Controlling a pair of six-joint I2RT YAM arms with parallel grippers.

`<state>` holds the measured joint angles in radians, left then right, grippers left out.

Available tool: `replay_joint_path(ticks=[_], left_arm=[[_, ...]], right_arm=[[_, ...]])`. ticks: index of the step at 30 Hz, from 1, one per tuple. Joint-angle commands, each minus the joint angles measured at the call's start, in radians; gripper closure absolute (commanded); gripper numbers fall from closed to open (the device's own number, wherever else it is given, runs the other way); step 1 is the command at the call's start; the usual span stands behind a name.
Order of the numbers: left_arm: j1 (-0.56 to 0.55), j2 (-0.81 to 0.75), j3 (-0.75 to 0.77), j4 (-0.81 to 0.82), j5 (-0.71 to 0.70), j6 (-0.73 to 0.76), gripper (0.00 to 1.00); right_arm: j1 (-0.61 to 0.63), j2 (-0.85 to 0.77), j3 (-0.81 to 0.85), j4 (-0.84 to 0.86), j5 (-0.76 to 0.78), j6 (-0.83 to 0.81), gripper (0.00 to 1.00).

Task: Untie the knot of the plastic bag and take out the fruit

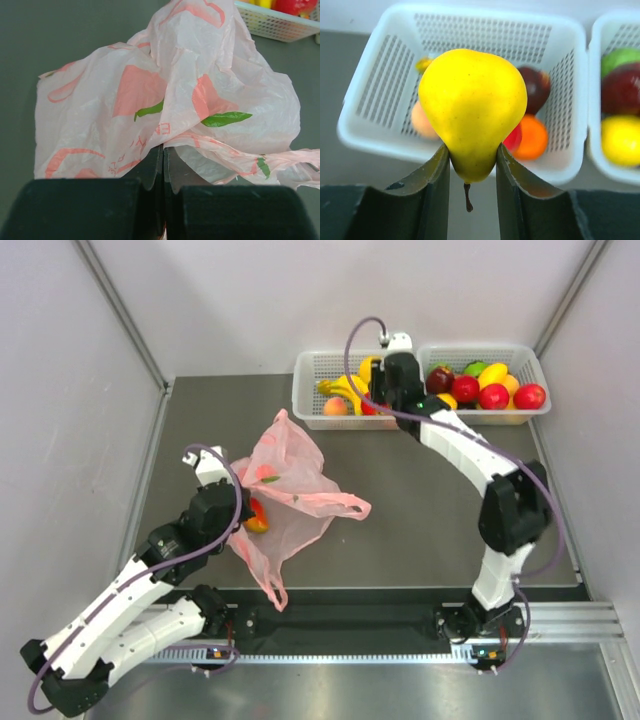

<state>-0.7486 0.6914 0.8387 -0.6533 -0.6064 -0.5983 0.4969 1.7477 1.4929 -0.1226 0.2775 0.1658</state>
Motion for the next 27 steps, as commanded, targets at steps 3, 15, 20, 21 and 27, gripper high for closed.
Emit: replay_joint_path(ticks=[3,15,20,21,27], left_arm=[[0.002,0.013,-0.027,0.093,0.117,0.028,1.0],[0.002,0.04,-0.027,0.176,0.212,0.049,1.0],[0.002,0.039,-0.036,0.234,0.259,0.071,1.0],[0.002,0.036,-0.041,0.247,0.27,0.08,1.0],[0.002,-0.001,-0.024,0.273,0.246,0.091,1.0]], right_arm=[[-0.063,0.251,0.401,-0.118,-0.018,-0.04,0.95],[-0.113,0.497,0.71,-0.258,-0.061,-0.026,0.31],[-0.115,0.435,0.696,-0.244,-0.061,-0.051,0.07],[-0.116,0.402,0.693,-0.244,-0.06,-0.057,0.01],[-0.109,0.08,0.437,-0.171,-0.081,-0.045,0.0]])
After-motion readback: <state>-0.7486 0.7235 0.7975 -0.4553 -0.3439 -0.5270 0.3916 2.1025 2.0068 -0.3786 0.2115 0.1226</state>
